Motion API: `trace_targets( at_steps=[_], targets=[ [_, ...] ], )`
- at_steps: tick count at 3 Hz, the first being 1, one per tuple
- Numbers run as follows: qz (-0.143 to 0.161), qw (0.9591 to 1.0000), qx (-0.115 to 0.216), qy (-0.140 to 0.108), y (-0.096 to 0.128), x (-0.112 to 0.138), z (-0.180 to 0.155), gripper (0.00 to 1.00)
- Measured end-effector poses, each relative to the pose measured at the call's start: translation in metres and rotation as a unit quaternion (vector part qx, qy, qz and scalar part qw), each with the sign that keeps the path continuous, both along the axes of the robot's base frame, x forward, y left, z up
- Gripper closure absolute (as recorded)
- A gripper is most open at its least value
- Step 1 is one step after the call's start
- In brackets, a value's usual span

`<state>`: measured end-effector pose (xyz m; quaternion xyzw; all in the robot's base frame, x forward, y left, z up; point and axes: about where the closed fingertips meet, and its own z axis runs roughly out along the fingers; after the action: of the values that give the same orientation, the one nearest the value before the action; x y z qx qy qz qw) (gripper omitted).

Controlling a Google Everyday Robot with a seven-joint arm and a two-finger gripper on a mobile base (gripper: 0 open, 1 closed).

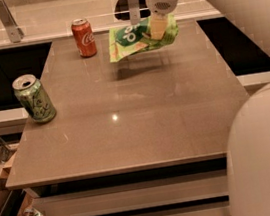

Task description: Move green rice chip bag near coke can

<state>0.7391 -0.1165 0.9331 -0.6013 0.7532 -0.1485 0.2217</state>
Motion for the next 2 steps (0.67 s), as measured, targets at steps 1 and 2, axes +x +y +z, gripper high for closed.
trace_targets(
  at_steps=[1,2],
  targets=[
    [0.008,0.9999,-0.003,0.009,0.0066,0.0141,-0.0141,1.00],
    [0.016,0.9998,-0.006,0.010,0.0131,0.0235,-0.0204,1.00]
  ],
)
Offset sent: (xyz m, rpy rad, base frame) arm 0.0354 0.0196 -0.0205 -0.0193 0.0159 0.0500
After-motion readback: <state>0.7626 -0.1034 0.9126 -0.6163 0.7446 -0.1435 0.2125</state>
